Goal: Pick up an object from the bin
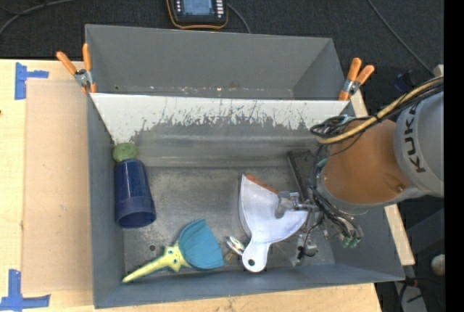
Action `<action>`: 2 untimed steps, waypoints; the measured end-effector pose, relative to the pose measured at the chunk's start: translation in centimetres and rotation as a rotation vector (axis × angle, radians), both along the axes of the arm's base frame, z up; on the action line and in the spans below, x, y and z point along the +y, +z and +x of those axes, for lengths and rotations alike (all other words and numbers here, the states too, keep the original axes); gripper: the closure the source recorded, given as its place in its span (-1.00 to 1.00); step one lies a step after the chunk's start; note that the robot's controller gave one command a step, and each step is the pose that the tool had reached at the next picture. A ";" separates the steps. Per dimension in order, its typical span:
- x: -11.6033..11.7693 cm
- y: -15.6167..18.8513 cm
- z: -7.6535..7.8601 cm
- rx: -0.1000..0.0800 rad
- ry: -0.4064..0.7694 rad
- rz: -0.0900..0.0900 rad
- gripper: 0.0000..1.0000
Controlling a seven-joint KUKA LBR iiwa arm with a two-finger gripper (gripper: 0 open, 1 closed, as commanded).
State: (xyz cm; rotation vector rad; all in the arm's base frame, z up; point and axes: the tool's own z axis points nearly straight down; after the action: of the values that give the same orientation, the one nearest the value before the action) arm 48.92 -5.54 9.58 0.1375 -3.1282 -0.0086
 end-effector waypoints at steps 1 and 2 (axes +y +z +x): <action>-1.4 -0.6 -0.9 -0.010 0.021 -0.005 -1.00; -1.1 -2.3 0.4 -0.002 -0.010 -0.001 -1.00</action>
Offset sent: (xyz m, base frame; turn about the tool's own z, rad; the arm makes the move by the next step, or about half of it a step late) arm 0.0046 -0.0113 -0.0223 0.0108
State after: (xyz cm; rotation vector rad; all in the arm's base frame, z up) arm 49.34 -6.64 7.23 0.1212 -3.1313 -0.0078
